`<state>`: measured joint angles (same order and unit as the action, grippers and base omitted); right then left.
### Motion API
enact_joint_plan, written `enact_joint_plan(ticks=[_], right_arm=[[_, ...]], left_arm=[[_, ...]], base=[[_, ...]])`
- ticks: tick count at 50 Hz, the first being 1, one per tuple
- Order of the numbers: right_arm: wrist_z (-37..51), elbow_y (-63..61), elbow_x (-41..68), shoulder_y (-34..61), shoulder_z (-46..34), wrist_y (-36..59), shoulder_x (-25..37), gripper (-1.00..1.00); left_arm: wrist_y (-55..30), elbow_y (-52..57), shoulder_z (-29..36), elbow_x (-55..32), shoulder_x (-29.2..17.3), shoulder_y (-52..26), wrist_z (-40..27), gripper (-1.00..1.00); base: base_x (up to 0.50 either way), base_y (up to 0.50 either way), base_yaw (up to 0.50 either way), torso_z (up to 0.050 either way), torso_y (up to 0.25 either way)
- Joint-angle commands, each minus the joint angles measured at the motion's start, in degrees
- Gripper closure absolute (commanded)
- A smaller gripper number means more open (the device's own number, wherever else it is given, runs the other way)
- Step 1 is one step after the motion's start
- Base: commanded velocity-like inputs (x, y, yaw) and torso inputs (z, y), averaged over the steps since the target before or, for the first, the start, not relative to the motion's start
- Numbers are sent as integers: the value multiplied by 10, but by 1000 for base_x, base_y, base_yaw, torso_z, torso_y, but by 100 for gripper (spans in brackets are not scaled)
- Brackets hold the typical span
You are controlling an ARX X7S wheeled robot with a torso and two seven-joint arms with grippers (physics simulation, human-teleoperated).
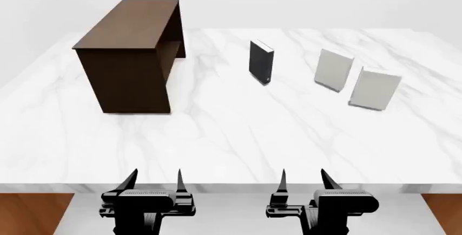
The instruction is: Pick up the book on the right and place it under the cabinet shelf.
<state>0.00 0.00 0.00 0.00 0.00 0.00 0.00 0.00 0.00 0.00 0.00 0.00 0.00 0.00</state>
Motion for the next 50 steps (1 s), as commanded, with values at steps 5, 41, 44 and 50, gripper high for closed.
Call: enact_joint_plan(ticks=[5, 41, 44, 50], right_arm=[[26, -75, 45, 7, -13, 84, 17, -100], [34, -354, 85, 201, -26, 420, 92, -100], [35, -361, 91, 225, -21, 443, 94, -100], [34, -376, 107, 270, -11, 488, 98, -100]], left_arm=[[-51, 62, 11, -31, -20, -4, -17, -100], [-412, 322, 30, -79, -84, -210, -50, -100], [-429, 329, 31, -83, -87, -228, -48, -100], [-445, 321, 34, -85, -93, -255, -49, -100]], base=[[0, 0, 0, 0, 0], [0, 0, 0, 0, 0], [0, 0, 0, 0, 0], [0, 0, 0, 0, 0]])
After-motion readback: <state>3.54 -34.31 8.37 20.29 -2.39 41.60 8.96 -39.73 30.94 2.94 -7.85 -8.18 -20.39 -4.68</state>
